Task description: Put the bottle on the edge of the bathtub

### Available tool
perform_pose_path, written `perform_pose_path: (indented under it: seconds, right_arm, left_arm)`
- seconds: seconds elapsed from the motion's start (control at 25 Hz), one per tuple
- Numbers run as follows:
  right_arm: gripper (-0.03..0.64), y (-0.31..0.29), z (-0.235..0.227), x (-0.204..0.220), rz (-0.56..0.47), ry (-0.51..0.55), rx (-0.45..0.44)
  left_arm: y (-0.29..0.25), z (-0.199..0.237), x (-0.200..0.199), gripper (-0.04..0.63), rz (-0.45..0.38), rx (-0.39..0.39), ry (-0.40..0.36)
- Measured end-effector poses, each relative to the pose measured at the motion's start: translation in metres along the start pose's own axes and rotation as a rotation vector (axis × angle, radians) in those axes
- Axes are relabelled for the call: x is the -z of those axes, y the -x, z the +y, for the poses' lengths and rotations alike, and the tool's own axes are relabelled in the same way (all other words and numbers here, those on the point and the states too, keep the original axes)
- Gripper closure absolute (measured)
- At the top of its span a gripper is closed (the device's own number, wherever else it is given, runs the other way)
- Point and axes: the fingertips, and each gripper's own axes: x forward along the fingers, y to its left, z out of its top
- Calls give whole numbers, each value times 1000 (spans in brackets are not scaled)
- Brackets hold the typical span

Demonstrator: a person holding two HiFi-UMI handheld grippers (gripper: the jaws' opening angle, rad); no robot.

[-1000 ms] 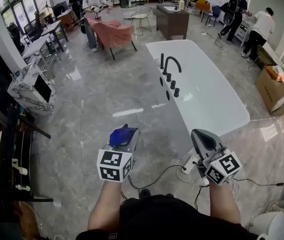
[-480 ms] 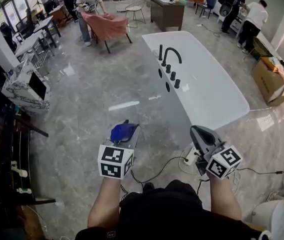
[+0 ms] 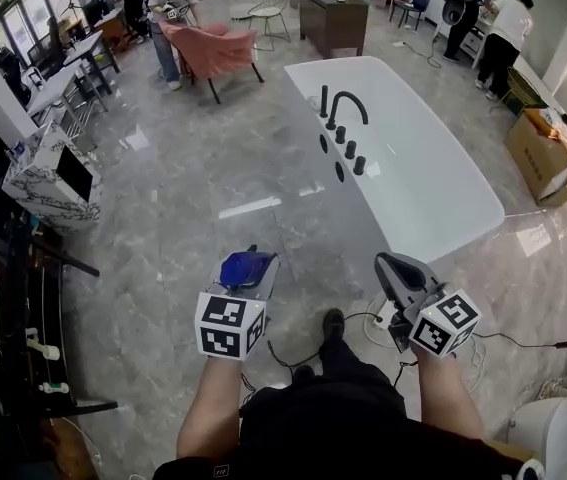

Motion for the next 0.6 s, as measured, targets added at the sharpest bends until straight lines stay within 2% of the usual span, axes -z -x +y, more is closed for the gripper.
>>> perform_pose_path:
  seconds: [0.28,0.6]
  right_arm:
    - [604,-41,-36,3,8,-61,-18]
    - [604,-84,-112,9,58,-97,-14]
  left_arm:
    - [-35,27,-6,431,42,-16,13]
    - [-118,47,-16,431,80,-20,30]
